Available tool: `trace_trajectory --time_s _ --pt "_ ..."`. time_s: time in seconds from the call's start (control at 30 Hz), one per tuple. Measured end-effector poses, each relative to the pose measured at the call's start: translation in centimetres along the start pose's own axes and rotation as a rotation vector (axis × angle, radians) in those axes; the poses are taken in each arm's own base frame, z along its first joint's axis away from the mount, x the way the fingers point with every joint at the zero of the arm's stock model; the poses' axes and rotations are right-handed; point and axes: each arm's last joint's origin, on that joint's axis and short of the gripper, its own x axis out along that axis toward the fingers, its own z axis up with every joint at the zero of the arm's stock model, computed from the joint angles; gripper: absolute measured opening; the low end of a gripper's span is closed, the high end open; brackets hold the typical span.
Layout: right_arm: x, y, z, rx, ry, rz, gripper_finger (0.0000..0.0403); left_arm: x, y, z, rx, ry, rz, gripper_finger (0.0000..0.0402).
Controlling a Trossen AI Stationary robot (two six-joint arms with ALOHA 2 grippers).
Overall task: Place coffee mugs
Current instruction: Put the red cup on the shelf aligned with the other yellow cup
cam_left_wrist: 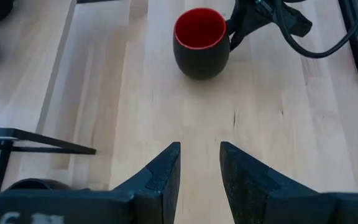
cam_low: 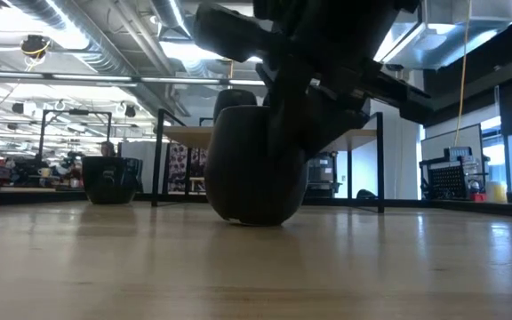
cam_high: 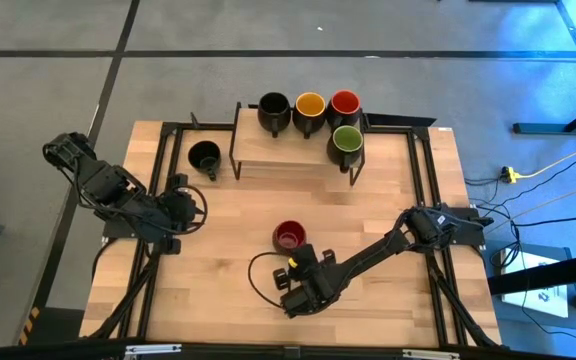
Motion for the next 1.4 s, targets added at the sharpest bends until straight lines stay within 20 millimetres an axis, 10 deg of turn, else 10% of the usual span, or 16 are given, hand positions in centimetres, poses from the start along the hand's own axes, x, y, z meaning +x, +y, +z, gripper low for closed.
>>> trace_trajectory --time_s 0.23,0.63,1.03,1.4 --pt "-2.0 -0.8 1.8 -0.017 0.023 -0.031 0.0044 0.0 0.0 -0.1 0.001 0.006 -0.005 0.0107" --pt "-7.0 -1.8 12.8 -0.064 -0.029 -0.091 0.0044 -1.4 1.3 -0.7 -0.038 -0.049 -0.003 0.0107" --pt "-4.5 -3.0 21.8 -0.031 -0.04 -0.169 0.0044 -1.7 1.5 -0.8 -0.044 -0.063 -0.001 0.0107" --pt "-2.7 -4.9 25.7 0.05 -0.003 -0.249 0.0044 -1.7 1.5 -0.7 -0.038 -0.083 0.025 0.0107"
